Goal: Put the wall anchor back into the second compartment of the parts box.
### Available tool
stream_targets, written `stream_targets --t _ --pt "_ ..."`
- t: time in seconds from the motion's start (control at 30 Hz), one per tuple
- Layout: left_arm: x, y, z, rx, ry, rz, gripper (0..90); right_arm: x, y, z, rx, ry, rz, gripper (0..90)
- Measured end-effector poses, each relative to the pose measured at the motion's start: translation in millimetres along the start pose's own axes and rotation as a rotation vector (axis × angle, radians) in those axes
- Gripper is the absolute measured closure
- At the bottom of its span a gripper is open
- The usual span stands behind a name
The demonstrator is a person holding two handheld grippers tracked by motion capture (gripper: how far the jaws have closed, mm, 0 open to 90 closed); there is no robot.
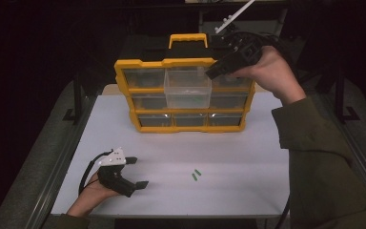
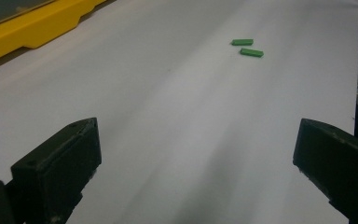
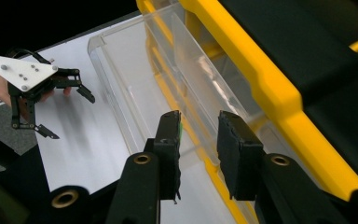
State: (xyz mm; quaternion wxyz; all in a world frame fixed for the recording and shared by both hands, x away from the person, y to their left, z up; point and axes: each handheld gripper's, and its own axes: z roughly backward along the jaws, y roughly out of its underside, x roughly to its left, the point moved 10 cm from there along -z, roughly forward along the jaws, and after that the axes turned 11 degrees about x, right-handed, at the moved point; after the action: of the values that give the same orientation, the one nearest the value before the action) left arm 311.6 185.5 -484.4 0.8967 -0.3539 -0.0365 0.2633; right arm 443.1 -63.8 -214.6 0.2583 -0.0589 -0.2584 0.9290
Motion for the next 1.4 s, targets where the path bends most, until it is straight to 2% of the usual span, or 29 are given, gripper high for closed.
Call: stream_targets --t 0.2,0.3,0.47,0.57,0.6,0.8,0.93,1.1,1.13,1.4 --pt "-0.1 0.2 0.1 0.001 0.000 0.000 0.7 -2.3 9.1 8.3 -0.017 0.008 -0.020 63.0" --pt "0.0 0.2 0.0 0.001 0.000 0.000 0.7 -2.4 15.7 9.6 -0.028 0.005 -0.033 54.6" --pt "-0.4 -0.6 -0.6 -0.009 0.002 0.010 0.7 -3.2 22.9 8.0 -0.039 0.016 -0.035 46.5" --pt "-0.4 -0.5 -0.6 -0.009 0.003 0.010 0.7 -3.1 30.0 4.9 -0.054 0.022 -0.046 38.8" --pt "0.4 -0.8 -0.7 -0.012 -0.002 0.002 0.7 -3.1 30.0 4.9 -0.054 0.022 -0.046 38.8" --pt "0.2 -0.4 -0.5 -0.005 0.000 0.001 0.7 0.1 45.1 -7.9 -0.051 0.029 -0.035 29.3" --pt "0.1 -0.3 -0.6 -0.005 -0.001 0.000 0.7 1.3 50.2 -13.2 -0.049 0.030 -0.033 26.2" --pt "0.8 0.0 -0.4 -0.003 -0.004 -0.005 0.7 4.1 57.8 -23.0 -0.057 0.043 -0.033 20.5" --pt "0.5 -1.1 -0.6 -0.014 -0.004 -0.001 0.7 4.9 61.3 -27.5 -0.054 0.057 -0.042 17.0" --pt "0.3 -0.6 -1.1 -0.010 -0.004 -0.002 0.6 10.3 72.7 -45.1 -0.060 0.055 -0.036 14.3"
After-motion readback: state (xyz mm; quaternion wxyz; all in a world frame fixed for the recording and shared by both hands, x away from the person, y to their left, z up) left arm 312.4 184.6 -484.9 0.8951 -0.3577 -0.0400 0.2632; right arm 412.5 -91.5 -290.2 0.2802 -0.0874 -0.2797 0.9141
